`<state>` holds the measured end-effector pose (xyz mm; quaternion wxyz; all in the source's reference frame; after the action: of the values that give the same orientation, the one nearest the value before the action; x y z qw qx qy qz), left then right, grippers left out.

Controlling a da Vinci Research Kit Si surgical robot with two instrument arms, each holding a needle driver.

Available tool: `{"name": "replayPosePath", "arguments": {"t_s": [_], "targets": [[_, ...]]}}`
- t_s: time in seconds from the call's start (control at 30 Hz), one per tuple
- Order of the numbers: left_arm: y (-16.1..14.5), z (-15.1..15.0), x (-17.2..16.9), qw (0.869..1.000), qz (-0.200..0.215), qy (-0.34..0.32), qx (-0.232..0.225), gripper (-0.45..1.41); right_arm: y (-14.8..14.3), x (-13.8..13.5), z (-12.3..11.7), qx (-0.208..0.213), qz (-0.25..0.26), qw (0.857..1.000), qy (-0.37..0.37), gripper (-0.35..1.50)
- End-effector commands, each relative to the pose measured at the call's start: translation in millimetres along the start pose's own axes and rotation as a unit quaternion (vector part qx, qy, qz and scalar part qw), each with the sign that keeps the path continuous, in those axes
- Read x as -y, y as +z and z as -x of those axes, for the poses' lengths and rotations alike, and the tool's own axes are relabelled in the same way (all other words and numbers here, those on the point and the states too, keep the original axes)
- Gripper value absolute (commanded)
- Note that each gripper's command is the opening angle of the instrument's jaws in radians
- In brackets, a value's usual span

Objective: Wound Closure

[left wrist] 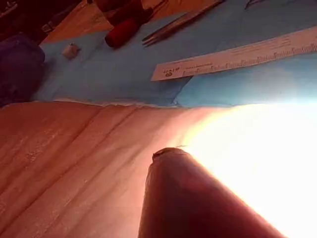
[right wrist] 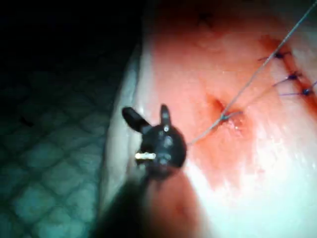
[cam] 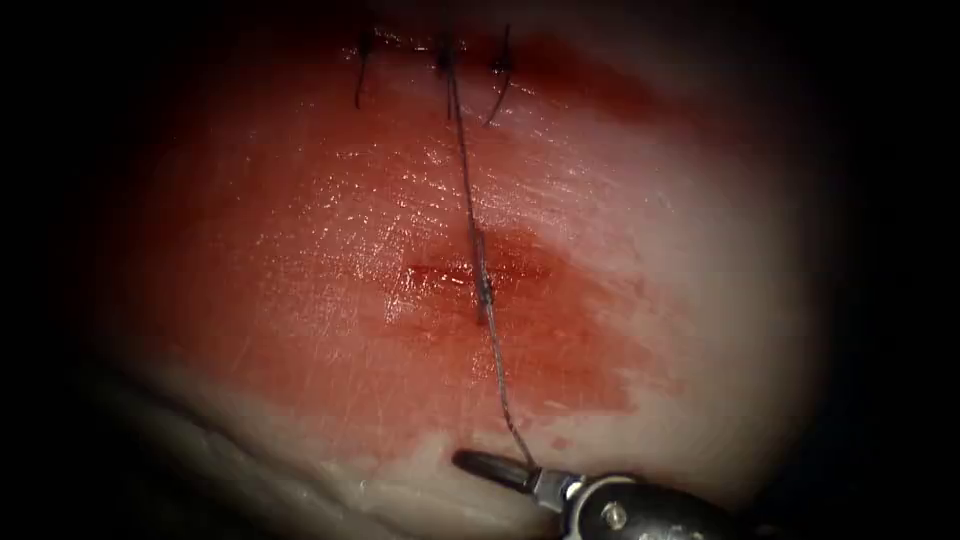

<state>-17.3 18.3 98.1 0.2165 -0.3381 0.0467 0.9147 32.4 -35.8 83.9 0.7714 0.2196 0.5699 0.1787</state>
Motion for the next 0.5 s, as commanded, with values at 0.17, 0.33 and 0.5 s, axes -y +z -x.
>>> {"name": "replayPosePath", "arguments": {"t_s": [0.17, 0.33, 0.5], "targets": [[0.2, -1.1, 1.0, 1.0, -0.007, -0.001, -0.013, -0.45, 0.2, 0.7, -1.4, -0.002, -0.01, 1.0, 0.001, 1.28], [0.5, -1.5, 2.8, 1.0, -0.012, -0.004, -0.02, -0.45, 0.2, 0.4, -1.4, -0.002, -0.003, 1.0, 0.001, 1.25], [1.7, -0.6, 1.9, 1.0, -0.02, 0.002, -0.023, -0.45, 0.3, 0.3, -1.4, -0.002, -0.001, 1.0, 0.001, 1.23]]}}
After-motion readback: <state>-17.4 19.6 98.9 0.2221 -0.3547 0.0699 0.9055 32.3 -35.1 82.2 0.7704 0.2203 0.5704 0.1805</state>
